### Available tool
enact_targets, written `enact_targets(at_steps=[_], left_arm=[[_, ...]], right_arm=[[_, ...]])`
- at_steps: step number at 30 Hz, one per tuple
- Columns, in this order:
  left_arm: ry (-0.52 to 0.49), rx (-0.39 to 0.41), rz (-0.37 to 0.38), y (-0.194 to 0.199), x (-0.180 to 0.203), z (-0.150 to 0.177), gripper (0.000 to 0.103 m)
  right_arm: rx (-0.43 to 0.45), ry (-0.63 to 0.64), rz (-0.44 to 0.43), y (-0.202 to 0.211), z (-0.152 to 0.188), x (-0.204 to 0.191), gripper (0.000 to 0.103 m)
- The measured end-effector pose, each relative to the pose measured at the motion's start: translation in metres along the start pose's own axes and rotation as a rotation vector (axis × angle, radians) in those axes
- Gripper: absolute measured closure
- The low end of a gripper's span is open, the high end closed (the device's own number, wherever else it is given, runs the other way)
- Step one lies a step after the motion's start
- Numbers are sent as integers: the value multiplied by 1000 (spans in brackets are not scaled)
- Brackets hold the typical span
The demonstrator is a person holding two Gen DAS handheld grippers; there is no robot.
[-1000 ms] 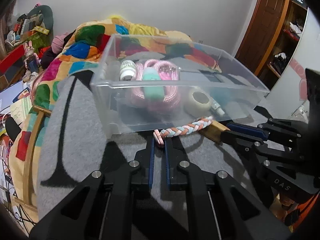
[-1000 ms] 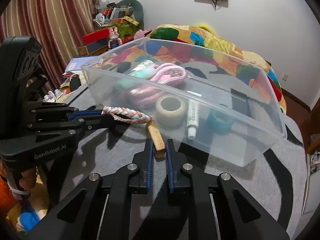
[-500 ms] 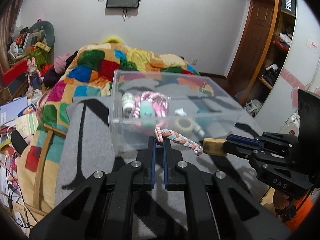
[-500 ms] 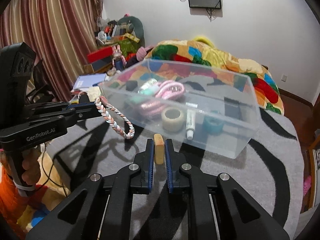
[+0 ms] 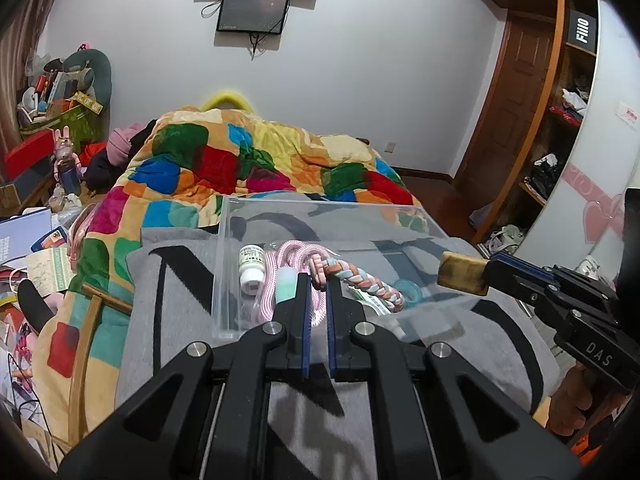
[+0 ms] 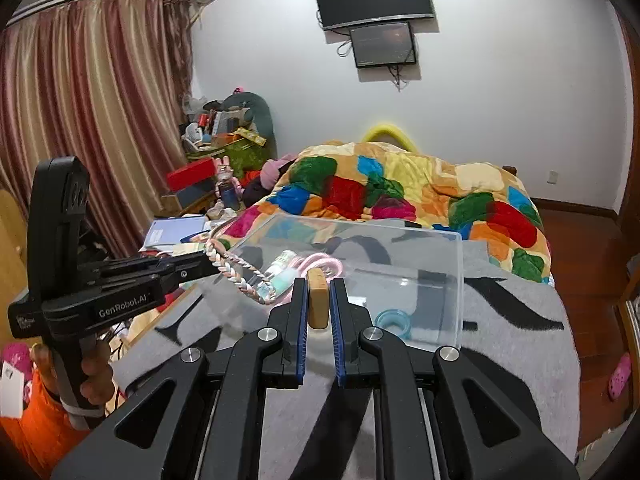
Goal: Organize objects
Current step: 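Place bracelet in box with left tool while right tool places wooden block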
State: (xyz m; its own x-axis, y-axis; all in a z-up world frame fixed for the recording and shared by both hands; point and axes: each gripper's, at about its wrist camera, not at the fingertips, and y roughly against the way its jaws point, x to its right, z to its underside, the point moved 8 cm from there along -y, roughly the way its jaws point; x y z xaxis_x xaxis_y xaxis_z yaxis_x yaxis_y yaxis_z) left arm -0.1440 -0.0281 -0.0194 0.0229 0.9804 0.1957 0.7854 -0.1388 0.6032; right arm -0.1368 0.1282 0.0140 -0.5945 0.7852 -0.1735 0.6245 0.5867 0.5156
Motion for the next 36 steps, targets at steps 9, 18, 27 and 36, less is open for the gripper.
enact_targets(at_steps=[9,18,27,36], left_arm=[[-13,-83,-15,-43,1,13,98],[-59,-92,-27,-44,10,18,86],[-81,-42,-27,-16,14,20,66],[-98,46,-47,16,18,30,27]], right_arm=[[-105,-18,37,-51,18,17,93],[-135,2,49,-54,25,17,89],[-73,23,44,-22,17,9,74],[-11,-3,60,0,27,9,28]])
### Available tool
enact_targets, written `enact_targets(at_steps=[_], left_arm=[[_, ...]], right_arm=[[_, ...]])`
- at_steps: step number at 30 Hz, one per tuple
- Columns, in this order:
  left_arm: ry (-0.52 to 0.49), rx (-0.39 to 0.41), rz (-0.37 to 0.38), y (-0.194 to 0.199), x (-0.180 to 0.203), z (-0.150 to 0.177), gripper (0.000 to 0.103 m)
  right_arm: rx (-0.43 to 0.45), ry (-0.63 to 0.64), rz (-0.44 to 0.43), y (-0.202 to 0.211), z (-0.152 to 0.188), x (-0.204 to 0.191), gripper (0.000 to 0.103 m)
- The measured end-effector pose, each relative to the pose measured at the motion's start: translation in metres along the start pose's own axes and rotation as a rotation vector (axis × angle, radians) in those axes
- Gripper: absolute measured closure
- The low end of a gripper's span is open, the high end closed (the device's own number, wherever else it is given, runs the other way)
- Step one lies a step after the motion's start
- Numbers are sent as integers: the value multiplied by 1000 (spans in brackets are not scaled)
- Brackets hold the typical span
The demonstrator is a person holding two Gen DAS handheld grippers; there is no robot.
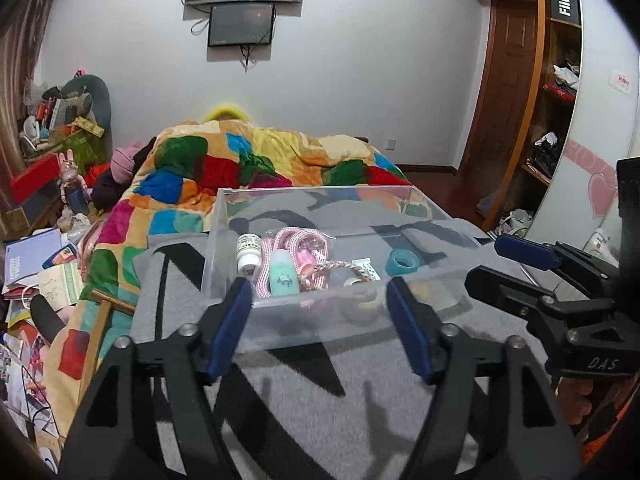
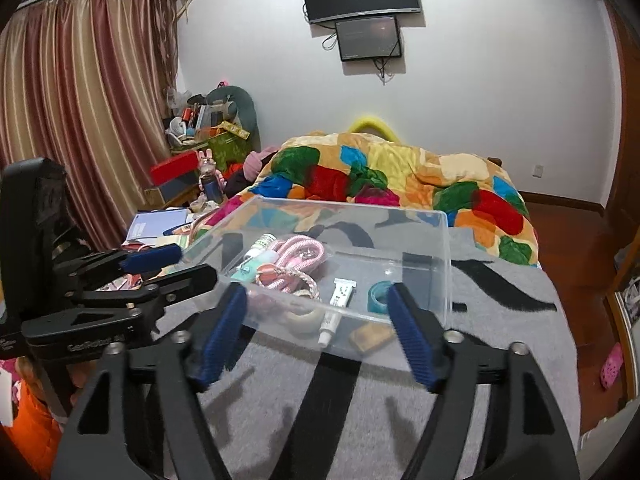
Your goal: Organize objects
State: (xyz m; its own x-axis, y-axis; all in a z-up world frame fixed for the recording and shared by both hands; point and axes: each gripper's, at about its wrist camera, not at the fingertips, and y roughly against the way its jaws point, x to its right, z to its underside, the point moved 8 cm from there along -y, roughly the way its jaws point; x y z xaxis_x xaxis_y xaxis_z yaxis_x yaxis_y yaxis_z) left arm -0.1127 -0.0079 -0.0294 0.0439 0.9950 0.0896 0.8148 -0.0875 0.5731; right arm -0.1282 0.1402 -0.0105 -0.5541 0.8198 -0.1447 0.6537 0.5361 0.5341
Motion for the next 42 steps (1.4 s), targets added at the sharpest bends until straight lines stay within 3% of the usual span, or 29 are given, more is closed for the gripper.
enact_targets(at_steps=[4,15,42], left_arm=[[5,23,-2,6,2,6,16],[13,-6,10,-1,11,29,15],[33,-15,15,-1,10,33,14]], right_arm=[[-7,-5,10,0,12,1,23],[14,30,40,11,26,-2,23],[3,12,37,8,32,2,22]])
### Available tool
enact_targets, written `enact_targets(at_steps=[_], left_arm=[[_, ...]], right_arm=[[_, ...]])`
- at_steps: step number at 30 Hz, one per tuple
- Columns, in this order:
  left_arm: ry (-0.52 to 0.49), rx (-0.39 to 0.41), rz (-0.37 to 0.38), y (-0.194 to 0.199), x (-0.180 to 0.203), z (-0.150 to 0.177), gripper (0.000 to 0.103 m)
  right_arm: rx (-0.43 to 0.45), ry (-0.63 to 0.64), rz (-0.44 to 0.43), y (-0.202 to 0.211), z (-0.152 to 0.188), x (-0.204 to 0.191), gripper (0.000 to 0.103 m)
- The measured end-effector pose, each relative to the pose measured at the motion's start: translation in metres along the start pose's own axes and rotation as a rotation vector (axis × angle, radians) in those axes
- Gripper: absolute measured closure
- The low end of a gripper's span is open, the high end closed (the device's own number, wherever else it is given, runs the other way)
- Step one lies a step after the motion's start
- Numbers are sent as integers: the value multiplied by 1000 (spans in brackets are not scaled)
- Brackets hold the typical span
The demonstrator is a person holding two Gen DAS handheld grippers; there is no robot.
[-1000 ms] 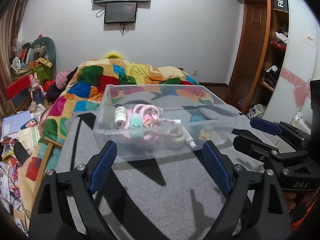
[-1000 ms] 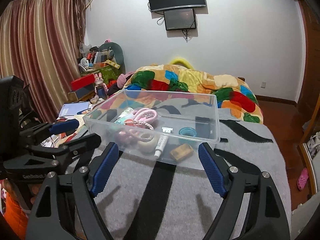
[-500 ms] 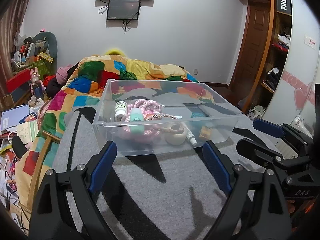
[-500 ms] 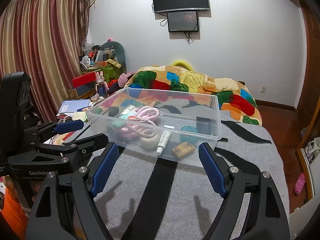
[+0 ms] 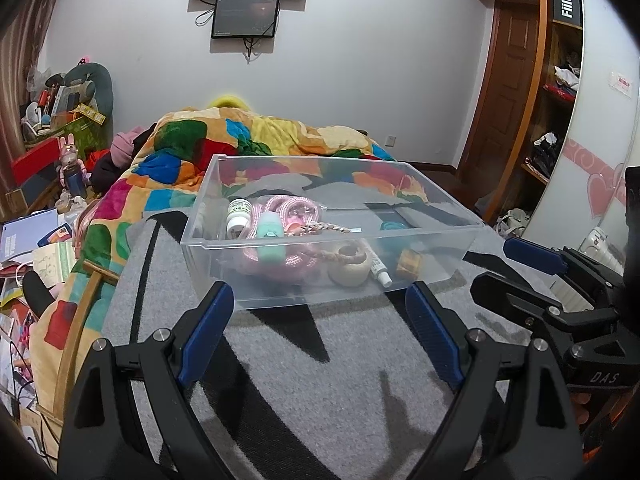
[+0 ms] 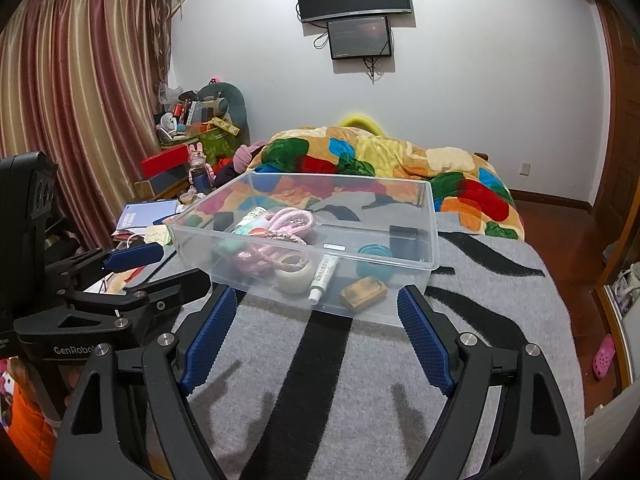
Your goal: Organize objects
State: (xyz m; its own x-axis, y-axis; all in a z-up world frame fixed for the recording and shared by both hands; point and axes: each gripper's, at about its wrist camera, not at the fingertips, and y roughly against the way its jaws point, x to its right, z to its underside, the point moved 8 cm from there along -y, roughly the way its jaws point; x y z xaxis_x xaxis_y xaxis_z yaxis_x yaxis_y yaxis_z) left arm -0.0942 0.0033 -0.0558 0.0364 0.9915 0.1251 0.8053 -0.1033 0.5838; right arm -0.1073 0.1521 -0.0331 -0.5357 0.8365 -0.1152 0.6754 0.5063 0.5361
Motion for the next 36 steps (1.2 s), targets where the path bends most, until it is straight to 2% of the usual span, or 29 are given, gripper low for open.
enact_targets(at_steps=[36], left_arm=[[-16,-22,28,3,8,4,11]], right_arm=[[15,-15,-7,6,-3,1,22]])
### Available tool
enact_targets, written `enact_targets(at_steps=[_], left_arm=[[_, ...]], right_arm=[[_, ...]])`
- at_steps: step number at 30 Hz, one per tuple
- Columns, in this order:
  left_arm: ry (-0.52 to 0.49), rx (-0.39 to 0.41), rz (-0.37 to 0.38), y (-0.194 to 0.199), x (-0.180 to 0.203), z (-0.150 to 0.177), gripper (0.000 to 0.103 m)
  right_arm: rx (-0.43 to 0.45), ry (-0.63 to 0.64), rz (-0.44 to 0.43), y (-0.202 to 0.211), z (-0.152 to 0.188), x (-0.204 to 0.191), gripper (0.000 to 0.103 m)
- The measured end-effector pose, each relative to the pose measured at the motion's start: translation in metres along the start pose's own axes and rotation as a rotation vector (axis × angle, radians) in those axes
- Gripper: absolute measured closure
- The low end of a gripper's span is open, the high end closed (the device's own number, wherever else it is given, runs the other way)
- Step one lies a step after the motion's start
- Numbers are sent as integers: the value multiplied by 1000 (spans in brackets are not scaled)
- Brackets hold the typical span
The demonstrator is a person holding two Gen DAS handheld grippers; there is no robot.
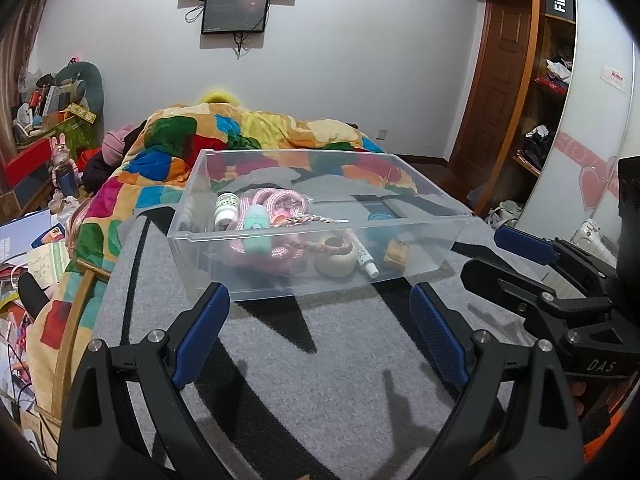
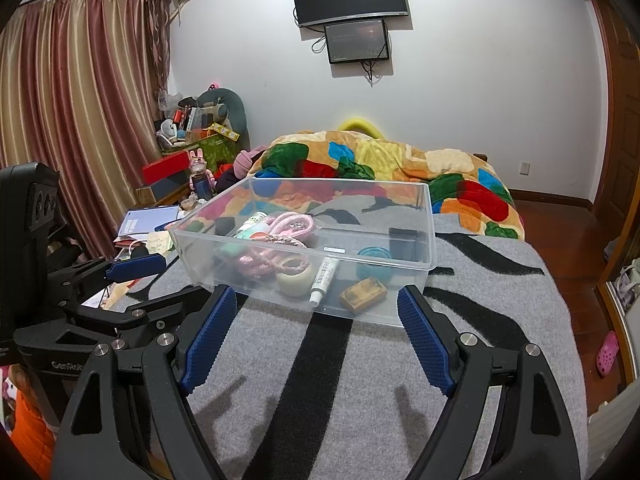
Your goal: Organize objects
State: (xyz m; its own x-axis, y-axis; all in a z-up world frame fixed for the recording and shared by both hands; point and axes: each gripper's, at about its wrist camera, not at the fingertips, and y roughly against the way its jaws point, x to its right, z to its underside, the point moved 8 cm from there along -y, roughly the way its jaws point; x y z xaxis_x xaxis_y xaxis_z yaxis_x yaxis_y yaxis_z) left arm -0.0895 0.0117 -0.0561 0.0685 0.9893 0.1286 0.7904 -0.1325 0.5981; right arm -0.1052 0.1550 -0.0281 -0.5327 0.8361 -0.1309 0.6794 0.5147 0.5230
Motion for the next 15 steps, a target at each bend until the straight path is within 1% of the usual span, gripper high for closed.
enact_targets(at_steps=[8,11,15], left_arm=[[6,5,-3,1,-1,-1,10],[5,21,-21,2,-2,-2,8],[10,18,-22,2,-3,-1,7]], right_arm=[[0,-1,-1,1,1,0,22],[0,-2,-1,1,1,0,22],[-3,-4,-1,0,3,-1,22]])
